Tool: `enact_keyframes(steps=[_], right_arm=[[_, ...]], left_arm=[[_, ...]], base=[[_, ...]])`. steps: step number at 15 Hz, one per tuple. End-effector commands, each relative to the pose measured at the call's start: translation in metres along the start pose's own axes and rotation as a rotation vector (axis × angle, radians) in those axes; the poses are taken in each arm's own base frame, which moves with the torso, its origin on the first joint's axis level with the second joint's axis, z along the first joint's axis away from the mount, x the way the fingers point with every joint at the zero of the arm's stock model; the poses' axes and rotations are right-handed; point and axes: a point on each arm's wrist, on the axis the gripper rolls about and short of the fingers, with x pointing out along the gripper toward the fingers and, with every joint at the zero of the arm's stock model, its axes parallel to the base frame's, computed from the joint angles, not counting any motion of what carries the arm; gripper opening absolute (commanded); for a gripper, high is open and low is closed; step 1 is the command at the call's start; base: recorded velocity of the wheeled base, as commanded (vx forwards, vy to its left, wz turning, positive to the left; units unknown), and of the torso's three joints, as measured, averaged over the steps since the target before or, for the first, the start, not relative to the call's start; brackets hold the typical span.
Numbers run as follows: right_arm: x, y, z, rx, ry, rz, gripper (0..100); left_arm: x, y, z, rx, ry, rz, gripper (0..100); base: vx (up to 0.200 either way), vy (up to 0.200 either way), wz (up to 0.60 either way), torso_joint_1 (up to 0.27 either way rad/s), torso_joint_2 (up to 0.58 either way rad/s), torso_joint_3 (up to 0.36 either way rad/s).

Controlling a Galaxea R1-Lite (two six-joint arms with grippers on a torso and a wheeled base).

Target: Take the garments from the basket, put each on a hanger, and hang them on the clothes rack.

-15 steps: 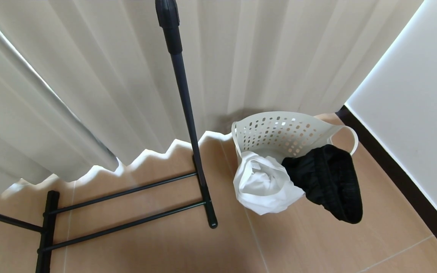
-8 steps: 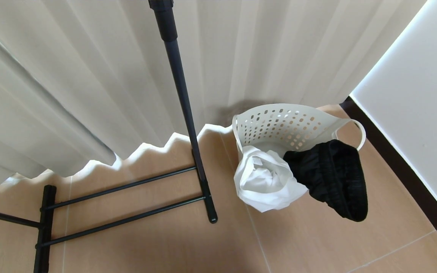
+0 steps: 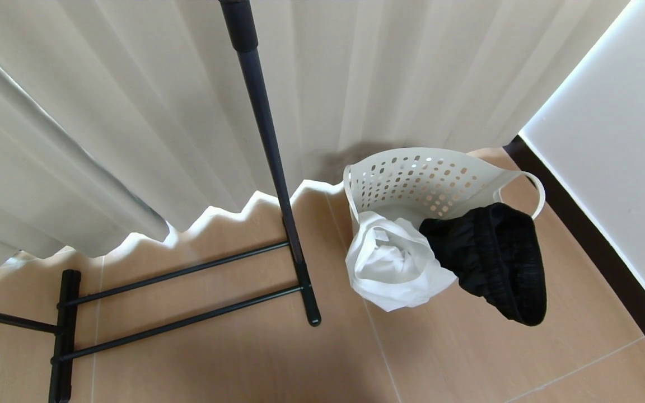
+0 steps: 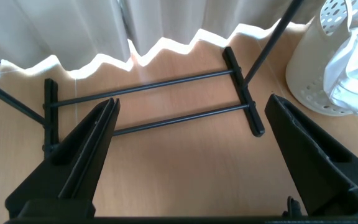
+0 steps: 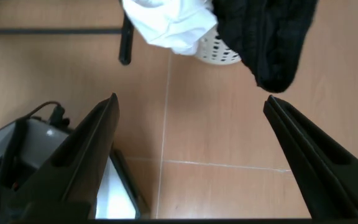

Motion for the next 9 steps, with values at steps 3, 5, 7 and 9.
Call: enact_keyframes(steps=[3,5,7,9], right_arm=[[0.114,0.003,0.084,-0.160,0.320,0.244,100],[0.167,0.024,0.101,-0.272,0.394,0.197,100],[0.223,0.033,0.108,-0.426,0.437,0.189,100],[0.273,0.047,0.114,-0.510,0.440,0.180,100]], left_arm=[[0.000,0.000,0.000,-0.001,0.001,0.001,100],[0.000,0.000,0.000,-0.001,0.001,0.001,100],[0.000,0.000,0.000,-0.001,0.001,0.001,100],[0.000,0.000,0.000,-0.002,0.001,0.003,100]], base=[[0.000,0.000,0.00,0.000,0.00,0.000],[0.000,0.000,0.00,0.000,0.00,0.000],[0.000,0.000,0.00,0.000,0.00,0.000],[0.000,0.000,0.00,0.000,0.00,0.000]])
